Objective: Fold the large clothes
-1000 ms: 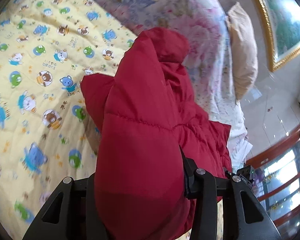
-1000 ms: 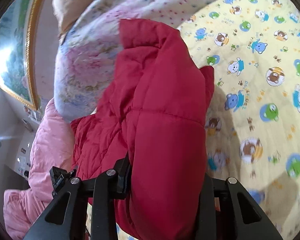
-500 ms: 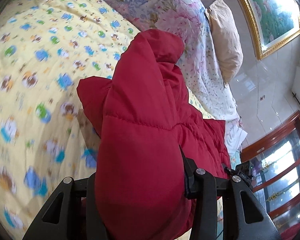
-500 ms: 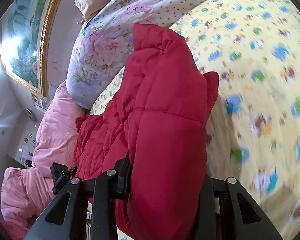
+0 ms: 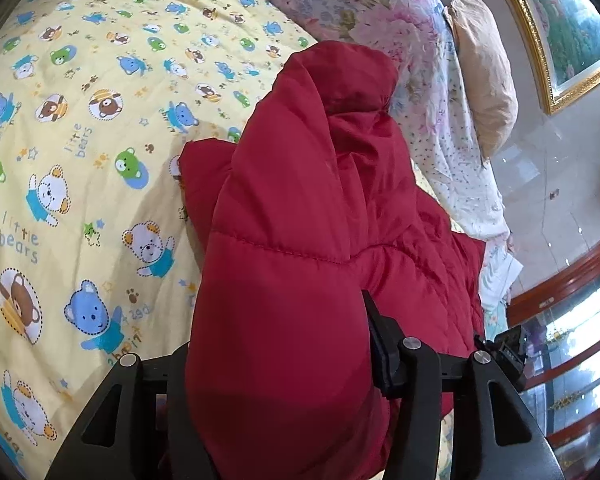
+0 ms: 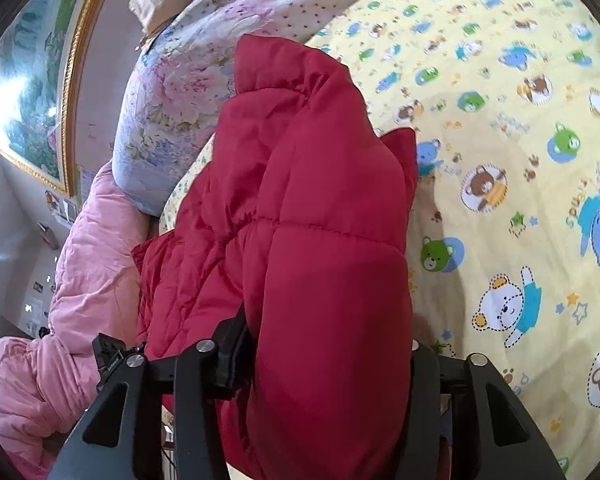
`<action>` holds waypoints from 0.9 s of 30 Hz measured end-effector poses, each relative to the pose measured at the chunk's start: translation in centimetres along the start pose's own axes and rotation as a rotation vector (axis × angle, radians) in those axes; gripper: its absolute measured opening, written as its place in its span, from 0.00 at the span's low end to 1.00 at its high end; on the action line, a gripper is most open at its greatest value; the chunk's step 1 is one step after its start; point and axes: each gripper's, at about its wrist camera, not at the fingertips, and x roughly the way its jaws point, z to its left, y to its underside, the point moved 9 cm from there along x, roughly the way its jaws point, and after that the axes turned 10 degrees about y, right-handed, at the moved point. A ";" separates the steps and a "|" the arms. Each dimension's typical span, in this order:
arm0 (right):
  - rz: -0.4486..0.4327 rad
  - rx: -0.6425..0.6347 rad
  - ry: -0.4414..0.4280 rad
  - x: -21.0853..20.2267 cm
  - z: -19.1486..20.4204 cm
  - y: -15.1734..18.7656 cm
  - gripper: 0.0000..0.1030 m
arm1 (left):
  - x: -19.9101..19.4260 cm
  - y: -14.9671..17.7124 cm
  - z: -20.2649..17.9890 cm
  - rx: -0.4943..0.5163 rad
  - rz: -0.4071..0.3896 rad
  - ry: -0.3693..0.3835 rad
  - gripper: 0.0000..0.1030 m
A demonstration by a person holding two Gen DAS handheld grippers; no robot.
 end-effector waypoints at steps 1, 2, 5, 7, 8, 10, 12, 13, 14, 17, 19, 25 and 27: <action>-0.001 0.002 -0.001 0.1 -0.1 0.1 0.51 | 0.2 -0.2 0.0 -0.005 0.000 -0.003 0.50; -0.004 0.003 -0.001 0.2 -0.2 0.1 0.52 | 0.2 -0.1 0.1 -0.010 0.001 -0.005 0.51; -0.006 0.008 0.003 0.4 -0.5 0.3 0.53 | 1.0 -0.3 -0.2 -0.016 0.001 -0.025 0.53; -0.007 0.011 0.005 0.4 -0.6 0.3 0.55 | 1.5 -0.7 -0.4 0.001 0.003 -0.048 0.55; -0.006 0.013 0.008 0.4 -0.6 0.3 0.55 | 1.6 -0.7 -0.5 0.012 0.004 -0.065 0.56; -0.007 0.015 0.010 0.4 -0.7 0.3 0.56 | 1.6 -0.6 -0.5 0.018 0.005 -0.078 0.58; -0.006 0.017 0.018 0.4 -0.7 0.4 0.58 | 1.4 -0.5 -0.6 0.020 0.003 -0.092 0.61; -0.005 0.021 0.022 0.5 -0.7 0.4 0.59 | 1.3 -0.4 -0.8 0.024 0.003 -0.102 0.63; -0.003 0.024 0.025 0.5 -0.8 0.5 0.60 | 1.1 -0.4 -0.9 0.032 0.004 -0.120 0.67; -0.002 0.024 0.050 0.3 -0.8 0.4 0.67 | 0.6 -0.6 -2.0 0.082 0.001 -0.185 0.71; -0.010 0.009 0.081 0.1 -0.7 0.3 0.70 | 0.2 -0.6 -2.6 0.104 0.005 -0.218 0.72; -0.041 -0.028 0.160 -1.0 -0.3 -0.1 0.75 | -1.0 -0.2 -4.2 0.149 -0.005 -0.271 0.74; -0.057 -0.034 0.175 -1.6 -0.2 -0.2 0.75 | -1.4 -0.1 -4.3 0.148 -0.017 -0.279 0.79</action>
